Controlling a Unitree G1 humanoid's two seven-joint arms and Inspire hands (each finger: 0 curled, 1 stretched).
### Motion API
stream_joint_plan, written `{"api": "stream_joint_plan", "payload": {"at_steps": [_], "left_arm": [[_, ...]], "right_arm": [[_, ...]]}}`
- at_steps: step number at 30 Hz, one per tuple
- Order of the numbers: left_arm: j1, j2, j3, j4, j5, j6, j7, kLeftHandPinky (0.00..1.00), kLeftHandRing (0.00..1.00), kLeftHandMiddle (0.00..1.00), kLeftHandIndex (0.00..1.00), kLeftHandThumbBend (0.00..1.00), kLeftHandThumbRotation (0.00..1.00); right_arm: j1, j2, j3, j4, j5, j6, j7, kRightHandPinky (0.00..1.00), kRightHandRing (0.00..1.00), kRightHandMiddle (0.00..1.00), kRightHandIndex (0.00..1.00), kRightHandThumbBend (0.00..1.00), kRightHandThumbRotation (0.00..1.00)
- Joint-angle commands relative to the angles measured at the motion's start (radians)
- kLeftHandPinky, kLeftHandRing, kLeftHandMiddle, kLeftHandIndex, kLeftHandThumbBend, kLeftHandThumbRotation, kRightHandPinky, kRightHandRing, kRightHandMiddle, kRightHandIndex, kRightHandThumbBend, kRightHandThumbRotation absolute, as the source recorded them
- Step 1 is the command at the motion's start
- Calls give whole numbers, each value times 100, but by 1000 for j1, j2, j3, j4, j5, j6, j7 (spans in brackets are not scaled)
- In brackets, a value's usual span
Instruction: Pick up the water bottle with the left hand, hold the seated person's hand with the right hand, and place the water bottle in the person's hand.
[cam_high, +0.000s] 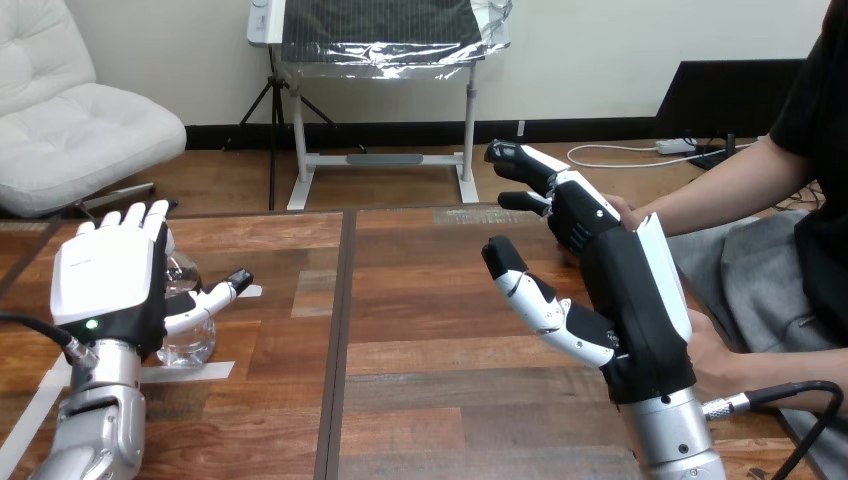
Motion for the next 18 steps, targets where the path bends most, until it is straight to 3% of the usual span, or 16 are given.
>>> {"api": "stream_joint_plan", "payload": {"at_steps": [1,18], "left_arm": [[-52,3,-24,30,-4,6,-25,91,91,92,91,72,91],[-50,-6,-26,46,-30,4,-78,90,92,93,91,71,93]], "right_arm": [[-70,-12,-13,9,10,-20,-4,76,84,86,80,43,34],[-71,-13,-12,9,20,-21,1,75,84,85,78,44,33]]}}
